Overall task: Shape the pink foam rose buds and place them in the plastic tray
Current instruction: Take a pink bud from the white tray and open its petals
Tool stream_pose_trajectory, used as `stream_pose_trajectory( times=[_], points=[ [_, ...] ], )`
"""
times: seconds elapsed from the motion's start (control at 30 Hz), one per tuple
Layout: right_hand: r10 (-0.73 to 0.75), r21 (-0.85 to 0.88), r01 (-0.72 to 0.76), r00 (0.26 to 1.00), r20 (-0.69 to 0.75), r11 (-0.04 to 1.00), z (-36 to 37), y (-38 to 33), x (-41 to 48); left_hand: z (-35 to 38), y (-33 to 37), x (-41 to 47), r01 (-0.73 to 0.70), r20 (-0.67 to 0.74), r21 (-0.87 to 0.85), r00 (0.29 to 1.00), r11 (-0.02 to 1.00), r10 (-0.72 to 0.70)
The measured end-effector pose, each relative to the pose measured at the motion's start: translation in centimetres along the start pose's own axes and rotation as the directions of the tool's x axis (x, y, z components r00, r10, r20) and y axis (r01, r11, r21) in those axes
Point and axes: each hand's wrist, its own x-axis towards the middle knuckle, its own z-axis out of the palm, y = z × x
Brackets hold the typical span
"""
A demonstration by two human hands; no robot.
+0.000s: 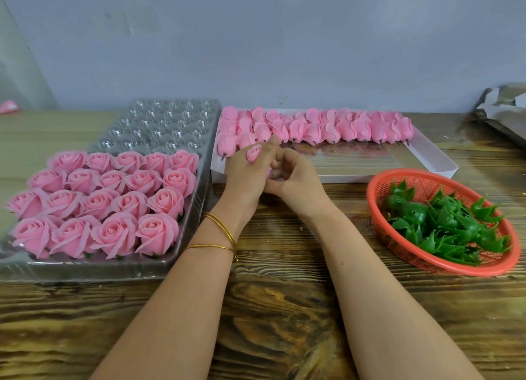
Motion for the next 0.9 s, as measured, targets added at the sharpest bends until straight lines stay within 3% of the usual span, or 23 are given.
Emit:
stream_pose_trajectory(
  times=[0.27,0.53,0.7,0.9],
  points=[
    [-0.013,0.014,0.012,0.997,0.074,1.0,-0.4,-0.21,-0.25,-0.64,-0.16,0.06,-0.054,0.092,-0.001,0.994,0.999,0.054],
    [0.017,0.075,-0.023,0.997,0.076,0.997,-0.28,-0.18,-0.22,-0.63,-0.38,0.33,-0.037,0.048,0.025,0.998,0.999,0.036],
    [0.013,0.011,-0.013,1.0,0.013,1.0,-0.26,0.1,0.02,-0.34,0.04,0.08,0.024,0.007,0.01,1.0,1.0,-0.024],
    [0.006,-0.005,-0.005,0.999,0.04,1.0,-0.24,-0.07,-0.1,-0.51,-0.07,0.1,-0.016,0.032,0.018,0.999,1.0,0.016]
  ],
)
